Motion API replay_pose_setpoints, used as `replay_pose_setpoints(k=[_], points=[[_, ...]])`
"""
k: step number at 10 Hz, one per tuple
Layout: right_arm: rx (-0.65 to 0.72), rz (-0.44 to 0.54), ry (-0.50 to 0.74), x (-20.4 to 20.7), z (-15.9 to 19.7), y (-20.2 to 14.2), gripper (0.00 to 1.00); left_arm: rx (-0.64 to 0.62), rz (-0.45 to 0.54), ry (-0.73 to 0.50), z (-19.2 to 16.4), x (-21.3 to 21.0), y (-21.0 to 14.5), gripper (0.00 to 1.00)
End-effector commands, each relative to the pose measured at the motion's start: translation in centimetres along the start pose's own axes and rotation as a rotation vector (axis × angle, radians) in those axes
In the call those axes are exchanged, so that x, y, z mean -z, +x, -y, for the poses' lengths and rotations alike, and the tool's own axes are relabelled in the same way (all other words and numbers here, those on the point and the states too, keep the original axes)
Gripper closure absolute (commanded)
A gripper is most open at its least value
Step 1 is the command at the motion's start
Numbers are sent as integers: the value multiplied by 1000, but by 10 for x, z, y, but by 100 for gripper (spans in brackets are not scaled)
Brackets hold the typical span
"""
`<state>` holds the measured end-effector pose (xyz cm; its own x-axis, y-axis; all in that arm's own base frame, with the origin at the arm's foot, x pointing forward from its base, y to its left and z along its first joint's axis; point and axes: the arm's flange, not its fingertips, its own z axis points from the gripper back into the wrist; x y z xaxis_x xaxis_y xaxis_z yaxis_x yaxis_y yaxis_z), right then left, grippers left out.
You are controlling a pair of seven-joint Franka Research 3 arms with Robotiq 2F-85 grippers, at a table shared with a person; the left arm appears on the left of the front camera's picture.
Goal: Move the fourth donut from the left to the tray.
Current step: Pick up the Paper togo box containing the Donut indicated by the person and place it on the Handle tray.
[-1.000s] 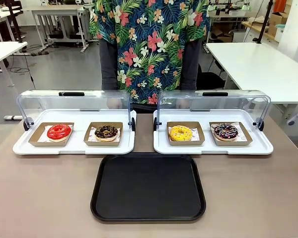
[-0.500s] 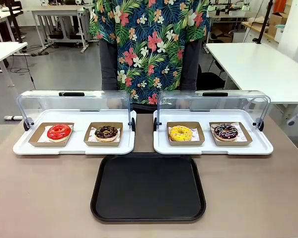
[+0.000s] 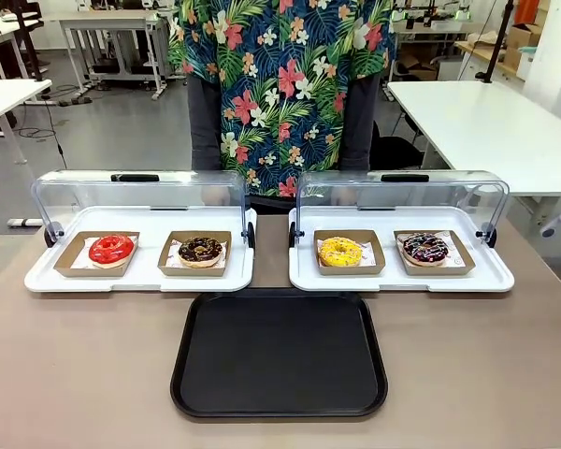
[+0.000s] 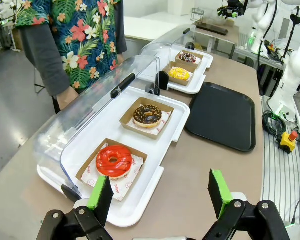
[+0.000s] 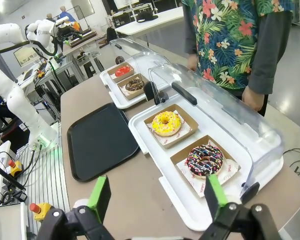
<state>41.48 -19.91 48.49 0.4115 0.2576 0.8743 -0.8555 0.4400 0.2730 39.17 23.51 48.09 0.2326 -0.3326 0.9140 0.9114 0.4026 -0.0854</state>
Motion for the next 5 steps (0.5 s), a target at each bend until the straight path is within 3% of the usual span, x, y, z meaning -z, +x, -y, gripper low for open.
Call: replay_pose_setpoints(k=[1,5], points=[[-14,25,3,2,0,2,0,-6,9,-9,2,-1,1,0],[-14,25,3,2,0,2,0,-6,9,-9,2,-1,1,0]])
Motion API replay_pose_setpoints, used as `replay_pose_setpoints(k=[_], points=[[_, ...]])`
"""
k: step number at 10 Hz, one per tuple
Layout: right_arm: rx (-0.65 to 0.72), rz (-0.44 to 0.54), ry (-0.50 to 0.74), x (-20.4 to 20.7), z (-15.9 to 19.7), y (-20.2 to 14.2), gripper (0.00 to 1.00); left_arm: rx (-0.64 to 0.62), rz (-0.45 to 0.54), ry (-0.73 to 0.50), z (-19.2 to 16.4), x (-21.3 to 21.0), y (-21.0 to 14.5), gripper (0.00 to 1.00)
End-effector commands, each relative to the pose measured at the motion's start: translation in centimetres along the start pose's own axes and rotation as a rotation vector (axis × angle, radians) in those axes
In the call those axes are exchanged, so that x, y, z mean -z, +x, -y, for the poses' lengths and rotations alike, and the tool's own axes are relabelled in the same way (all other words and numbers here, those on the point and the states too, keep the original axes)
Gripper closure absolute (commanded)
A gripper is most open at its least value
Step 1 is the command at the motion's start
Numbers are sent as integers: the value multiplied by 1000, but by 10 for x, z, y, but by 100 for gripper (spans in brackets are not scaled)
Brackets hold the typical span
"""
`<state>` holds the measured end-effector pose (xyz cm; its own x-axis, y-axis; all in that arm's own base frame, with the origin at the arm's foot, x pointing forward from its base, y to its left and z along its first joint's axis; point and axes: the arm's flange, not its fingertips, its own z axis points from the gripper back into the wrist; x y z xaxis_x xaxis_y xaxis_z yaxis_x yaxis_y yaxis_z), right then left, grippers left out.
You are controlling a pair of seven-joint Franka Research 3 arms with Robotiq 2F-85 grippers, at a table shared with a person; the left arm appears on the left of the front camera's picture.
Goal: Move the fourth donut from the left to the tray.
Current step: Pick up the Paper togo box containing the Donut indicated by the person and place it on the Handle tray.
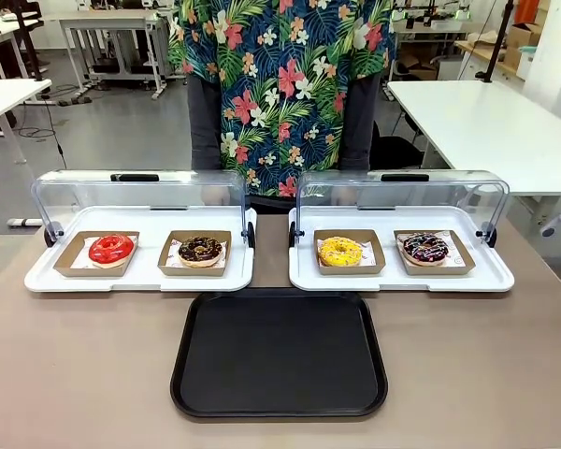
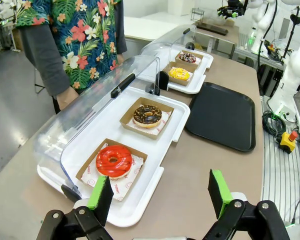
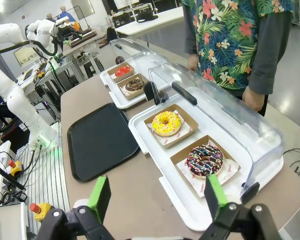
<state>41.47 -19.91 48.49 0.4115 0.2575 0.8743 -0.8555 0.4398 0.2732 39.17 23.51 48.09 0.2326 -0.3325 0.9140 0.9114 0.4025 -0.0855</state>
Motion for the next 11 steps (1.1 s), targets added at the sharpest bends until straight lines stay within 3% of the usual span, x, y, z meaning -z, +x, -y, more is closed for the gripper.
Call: replay_pose_setpoints(k=[1,11], points=[[-14,25,3,2,0,2,0,-6,9,-9,2,-1,1,0],[-14,25,3,2,0,2,0,-6,9,-9,2,-1,1,0]])
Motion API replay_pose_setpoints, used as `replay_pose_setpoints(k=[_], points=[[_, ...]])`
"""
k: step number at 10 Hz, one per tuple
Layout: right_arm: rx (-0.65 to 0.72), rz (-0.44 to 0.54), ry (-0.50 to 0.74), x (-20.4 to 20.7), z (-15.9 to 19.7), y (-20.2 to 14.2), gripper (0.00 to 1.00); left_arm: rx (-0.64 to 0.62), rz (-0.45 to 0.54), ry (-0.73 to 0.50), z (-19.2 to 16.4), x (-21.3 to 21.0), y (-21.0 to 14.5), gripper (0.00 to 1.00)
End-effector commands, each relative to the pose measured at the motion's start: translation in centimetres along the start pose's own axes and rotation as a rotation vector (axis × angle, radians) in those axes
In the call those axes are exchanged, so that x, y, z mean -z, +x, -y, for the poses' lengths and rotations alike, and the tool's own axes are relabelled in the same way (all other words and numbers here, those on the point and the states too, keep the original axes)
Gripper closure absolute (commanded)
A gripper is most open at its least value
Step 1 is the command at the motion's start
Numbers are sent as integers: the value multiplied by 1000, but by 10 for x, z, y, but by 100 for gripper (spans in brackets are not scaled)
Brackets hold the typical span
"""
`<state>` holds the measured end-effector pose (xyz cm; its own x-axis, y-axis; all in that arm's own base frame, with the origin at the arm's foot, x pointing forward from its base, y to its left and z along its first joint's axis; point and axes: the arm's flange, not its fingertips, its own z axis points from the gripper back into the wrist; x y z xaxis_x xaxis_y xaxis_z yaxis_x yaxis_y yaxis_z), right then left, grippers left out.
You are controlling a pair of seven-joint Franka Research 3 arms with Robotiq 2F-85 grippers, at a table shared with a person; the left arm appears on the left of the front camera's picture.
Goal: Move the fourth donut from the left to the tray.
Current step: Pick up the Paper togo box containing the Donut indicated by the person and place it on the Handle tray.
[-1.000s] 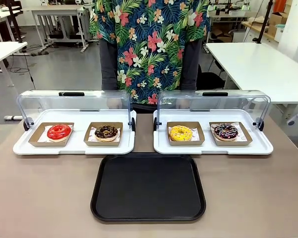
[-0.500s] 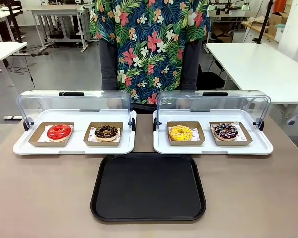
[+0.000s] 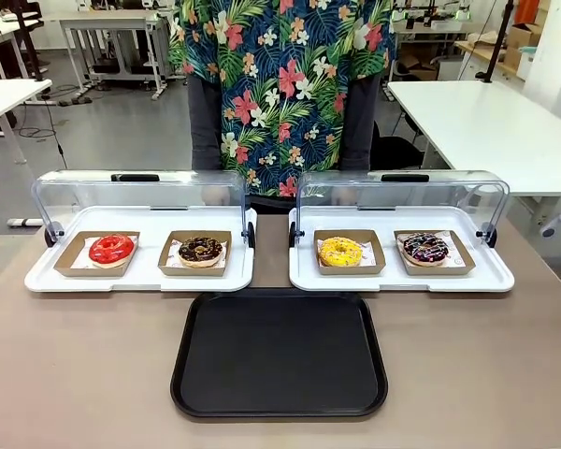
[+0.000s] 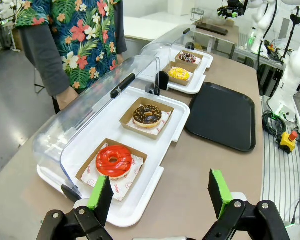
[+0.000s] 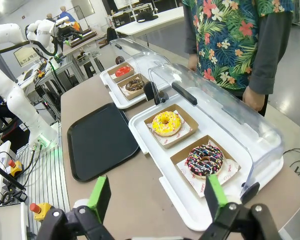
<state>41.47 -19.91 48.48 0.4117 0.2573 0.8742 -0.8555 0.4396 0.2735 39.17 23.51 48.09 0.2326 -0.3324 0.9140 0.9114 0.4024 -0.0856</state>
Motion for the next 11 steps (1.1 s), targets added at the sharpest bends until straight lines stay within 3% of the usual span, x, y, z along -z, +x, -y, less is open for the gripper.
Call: replay_pose_setpoints(k=[1,11], points=[[-14,25,3,2,0,2,0,-6,9,-9,2,-1,1,0],[-14,25,3,2,0,2,0,-6,9,-9,2,-1,1,0]])
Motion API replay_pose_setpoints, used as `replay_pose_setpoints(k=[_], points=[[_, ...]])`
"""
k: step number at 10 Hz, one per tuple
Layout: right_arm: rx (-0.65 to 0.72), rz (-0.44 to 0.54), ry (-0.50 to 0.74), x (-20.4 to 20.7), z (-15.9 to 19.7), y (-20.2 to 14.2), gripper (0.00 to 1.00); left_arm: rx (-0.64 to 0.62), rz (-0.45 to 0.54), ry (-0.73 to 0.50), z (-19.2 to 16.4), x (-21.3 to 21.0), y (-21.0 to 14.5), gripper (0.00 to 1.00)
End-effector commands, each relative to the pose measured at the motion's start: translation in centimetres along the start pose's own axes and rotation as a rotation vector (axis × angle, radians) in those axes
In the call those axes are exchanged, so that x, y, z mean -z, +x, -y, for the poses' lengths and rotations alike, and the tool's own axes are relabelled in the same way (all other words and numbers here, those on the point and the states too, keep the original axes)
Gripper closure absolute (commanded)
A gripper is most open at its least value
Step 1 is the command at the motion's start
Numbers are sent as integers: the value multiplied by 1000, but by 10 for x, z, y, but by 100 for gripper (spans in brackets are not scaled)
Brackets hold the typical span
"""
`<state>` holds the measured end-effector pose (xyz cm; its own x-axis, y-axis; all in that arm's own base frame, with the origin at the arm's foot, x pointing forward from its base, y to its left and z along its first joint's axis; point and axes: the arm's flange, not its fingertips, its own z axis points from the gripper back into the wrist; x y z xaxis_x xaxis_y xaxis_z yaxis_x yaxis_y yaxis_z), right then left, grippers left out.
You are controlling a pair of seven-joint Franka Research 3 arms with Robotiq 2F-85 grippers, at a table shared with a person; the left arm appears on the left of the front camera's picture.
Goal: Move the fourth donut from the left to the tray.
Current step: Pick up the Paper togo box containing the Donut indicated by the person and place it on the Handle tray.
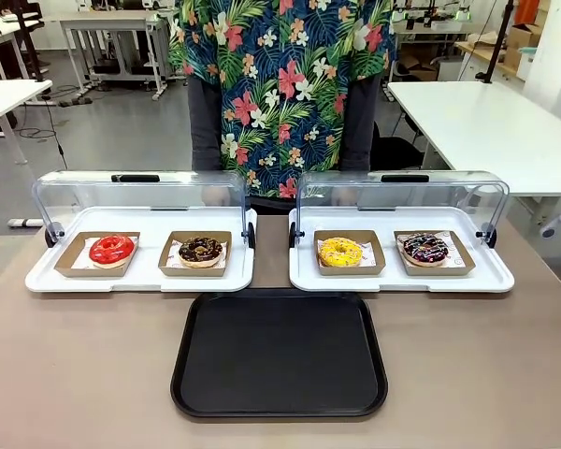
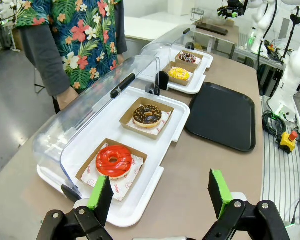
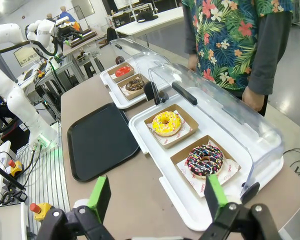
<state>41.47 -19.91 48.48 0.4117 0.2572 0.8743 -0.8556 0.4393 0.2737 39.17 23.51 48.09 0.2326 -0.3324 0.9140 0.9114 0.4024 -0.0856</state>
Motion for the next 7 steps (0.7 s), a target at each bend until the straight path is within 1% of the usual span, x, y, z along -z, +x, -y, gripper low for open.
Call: replay_pose_setpoints(k=[1,7], points=[[-14,25,2,2,0,2,0,-6,8,-9,1,-1,1,0],[-14,25,2,2,0,2,0,-6,8,-9,1,-1,1,0]])
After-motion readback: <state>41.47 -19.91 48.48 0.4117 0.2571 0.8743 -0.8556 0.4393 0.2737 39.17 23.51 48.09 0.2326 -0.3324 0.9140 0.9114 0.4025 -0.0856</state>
